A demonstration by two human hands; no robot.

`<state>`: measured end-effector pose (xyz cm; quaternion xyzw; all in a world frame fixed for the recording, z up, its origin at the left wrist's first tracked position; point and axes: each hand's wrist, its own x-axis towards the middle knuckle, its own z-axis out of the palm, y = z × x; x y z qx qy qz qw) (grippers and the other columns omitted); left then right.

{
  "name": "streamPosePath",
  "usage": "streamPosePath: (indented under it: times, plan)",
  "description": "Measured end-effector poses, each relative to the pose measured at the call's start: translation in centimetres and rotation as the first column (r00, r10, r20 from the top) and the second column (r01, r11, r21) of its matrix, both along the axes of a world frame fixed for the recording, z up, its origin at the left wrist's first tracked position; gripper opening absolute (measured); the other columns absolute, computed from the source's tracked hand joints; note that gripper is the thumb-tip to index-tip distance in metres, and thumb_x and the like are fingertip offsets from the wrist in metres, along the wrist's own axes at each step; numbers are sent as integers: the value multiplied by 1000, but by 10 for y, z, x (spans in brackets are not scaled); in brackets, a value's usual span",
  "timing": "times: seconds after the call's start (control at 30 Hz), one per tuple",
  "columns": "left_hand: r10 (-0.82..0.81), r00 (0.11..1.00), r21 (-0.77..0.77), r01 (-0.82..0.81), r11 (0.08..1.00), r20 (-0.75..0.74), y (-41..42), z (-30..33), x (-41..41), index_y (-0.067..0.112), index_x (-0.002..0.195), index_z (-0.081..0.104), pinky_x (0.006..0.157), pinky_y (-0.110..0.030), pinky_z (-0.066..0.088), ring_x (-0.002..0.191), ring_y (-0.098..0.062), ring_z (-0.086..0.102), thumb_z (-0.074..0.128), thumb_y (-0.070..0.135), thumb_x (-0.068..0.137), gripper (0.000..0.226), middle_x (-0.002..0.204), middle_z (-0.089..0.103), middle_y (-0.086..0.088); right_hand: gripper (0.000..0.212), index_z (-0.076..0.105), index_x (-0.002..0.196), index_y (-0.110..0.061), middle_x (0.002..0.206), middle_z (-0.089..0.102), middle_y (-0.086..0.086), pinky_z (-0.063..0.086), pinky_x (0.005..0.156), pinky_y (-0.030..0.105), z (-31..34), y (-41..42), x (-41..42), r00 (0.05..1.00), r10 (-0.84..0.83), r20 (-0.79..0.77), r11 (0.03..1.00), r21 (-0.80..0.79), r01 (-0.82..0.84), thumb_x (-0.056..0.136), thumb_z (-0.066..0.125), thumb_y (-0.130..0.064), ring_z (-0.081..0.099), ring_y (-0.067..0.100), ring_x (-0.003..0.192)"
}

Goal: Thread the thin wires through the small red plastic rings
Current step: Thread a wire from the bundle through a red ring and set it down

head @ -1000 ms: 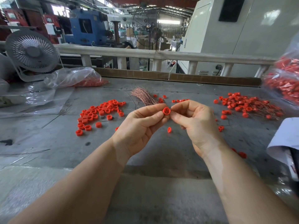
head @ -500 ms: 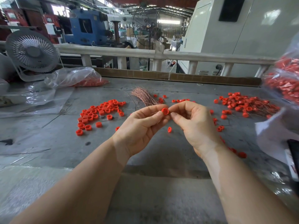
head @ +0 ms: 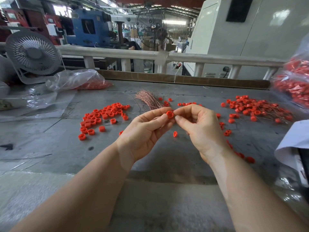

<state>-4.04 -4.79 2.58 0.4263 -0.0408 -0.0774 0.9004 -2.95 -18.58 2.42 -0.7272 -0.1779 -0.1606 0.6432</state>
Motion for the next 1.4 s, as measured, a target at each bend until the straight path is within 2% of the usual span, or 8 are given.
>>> streamPosePath:
  times: [0.4, 0.77, 1.03, 1.3, 1.4]
  plan:
    - [13, 999, 0, -13, 1000, -49, 1, 1, -1, -1, 91, 65, 62, -17, 56, 66, -12, 69, 49, -6, 85, 18, 75, 71, -10, 25, 66, 70, -21, 59, 65, -12, 39, 42, 10, 1, 1, -1, 999, 24, -43, 1000, 7, -24, 81, 65, 2, 56, -3, 53]
    - [9, 998, 2, -9, 1000, -67, 1, 0, 1, -1, 88, 69, 63, -18, 56, 65, -13, 69, 46, -7, 87, 23, 78, 71, -12, 22, 65, 71, -16, 58, 65, -8, 38, 42, 11, 2, -2, -3, 985, 79, -151, 992, 109, -62, 81, 64, 4, 56, -3, 54]
    - [-3, 997, 3, 3, 1000, -75, 2, 0, 0, 2, 74, 74, 60, -18, 56, 59, -12, 67, 50, -4, 83, 26, 72, 69, -10, 18, 65, 73, -11, 58, 62, -5, 37, 43, 13, 4, -1, -5, 966, 139, -217, 982, 157, -106, 80, 63, 6, 48, 7, 51]
    - [-11, 997, 5, 12, 1000, -82, 3, -2, 1, 1, 82, 70, 59, -19, 56, 58, -12, 66, 48, -3, 86, 23, 71, 69, -10, 18, 65, 75, -12, 65, 60, 6, 37, 44, 14, 3, -2, -5, 955, 156, -251, 981, 154, -119, 81, 62, 5, 47, 14, 56]
    - [-27, 997, 39, 30, 999, -69, 4, -3, 1, 5, 76, 74, 58, -20, 56, 58, -12, 66, 49, -1, 85, 27, 69, 68, -9, 18, 66, 74, -13, 68, 62, 9, 38, 45, 14, 3, -2, -5, 953, 152, -262, 983, 137, -119, 81, 63, 3, 49, 16, 58]
